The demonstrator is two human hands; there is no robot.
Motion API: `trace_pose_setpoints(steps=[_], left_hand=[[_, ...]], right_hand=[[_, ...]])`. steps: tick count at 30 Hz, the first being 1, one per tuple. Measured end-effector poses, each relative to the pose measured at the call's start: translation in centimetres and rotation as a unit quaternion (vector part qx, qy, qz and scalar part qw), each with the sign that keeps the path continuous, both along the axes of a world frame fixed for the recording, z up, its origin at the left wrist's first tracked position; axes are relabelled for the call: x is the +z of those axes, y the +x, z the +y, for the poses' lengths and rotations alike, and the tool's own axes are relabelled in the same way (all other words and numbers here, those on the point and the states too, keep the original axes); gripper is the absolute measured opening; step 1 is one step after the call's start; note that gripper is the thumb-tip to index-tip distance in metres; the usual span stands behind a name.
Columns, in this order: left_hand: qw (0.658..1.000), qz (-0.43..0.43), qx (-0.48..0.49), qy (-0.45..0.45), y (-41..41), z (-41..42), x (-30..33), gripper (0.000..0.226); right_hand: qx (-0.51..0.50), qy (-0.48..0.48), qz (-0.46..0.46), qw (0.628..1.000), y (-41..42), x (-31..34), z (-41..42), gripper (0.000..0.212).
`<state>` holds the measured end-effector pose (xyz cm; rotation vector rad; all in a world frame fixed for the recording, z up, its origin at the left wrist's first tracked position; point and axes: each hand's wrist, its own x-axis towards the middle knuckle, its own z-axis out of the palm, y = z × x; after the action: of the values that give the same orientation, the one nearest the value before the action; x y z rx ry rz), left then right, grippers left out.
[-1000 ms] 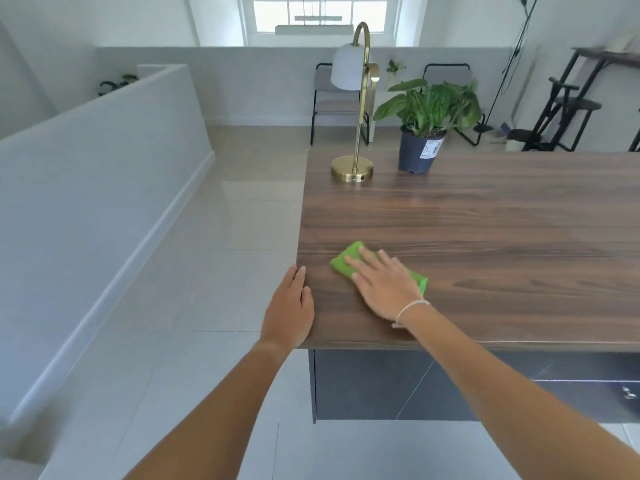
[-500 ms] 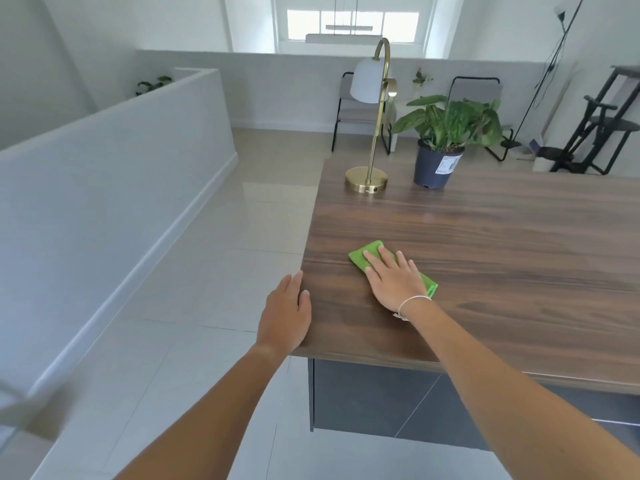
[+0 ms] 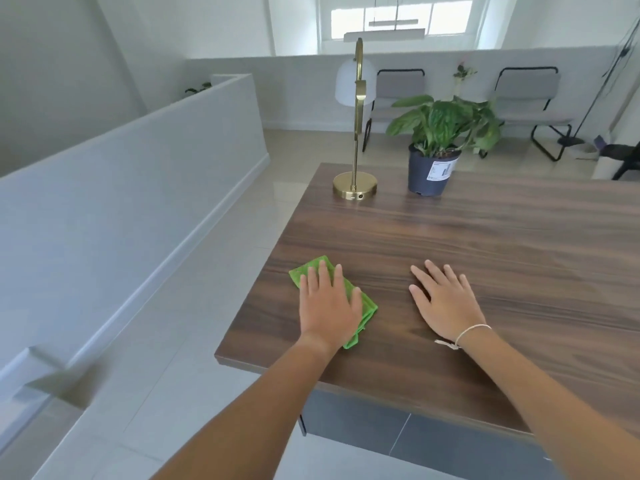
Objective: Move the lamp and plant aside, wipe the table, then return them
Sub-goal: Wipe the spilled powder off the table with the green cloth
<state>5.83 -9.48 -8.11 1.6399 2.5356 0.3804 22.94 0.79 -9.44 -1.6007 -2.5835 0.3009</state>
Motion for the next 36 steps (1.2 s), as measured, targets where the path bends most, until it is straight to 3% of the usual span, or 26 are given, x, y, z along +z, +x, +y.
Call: trace_pose_setpoints(steps=[8,14,19,26,33,36], left_hand=[[0.997,0.001,0.058,-0.058,-3.7,5.3,-0.7,0.072],[0.997,0.027,0.039,-0.062,-7.9,6.7,-0.8,0.070],[0.998,0.024,0.031,-0.055,-7.8,1.2,-0.8,0.073],[0.998,0.028,0.032,-0.054,-5.6,-8.8,-1.0,0.092],[0.996,0.060,-0.005,-0.073,-5.0,-7.4,-0.6,0.108],[0.994,0.069,-0.043,-0.068,-3.0,-5.5,-0.6,0.095]], right_hand=[[0.019,0.031,0.004,0.999,0.0,-0.9,0.6,0.051],[0.022,0.047,0.005,0.999,0.0,-1.1,0.9,0.076],[0.020,0.038,0.002,0.999,0.0,-1.1,0.7,0.054],[0.019,0.023,0.007,1.000,0.0,-0.9,0.7,0.052],[0.022,0.024,0.020,0.999,0.0,-0.9,0.8,0.052],[0.028,0.020,0.034,0.999,-0.6,-1.1,0.6,0.051]])
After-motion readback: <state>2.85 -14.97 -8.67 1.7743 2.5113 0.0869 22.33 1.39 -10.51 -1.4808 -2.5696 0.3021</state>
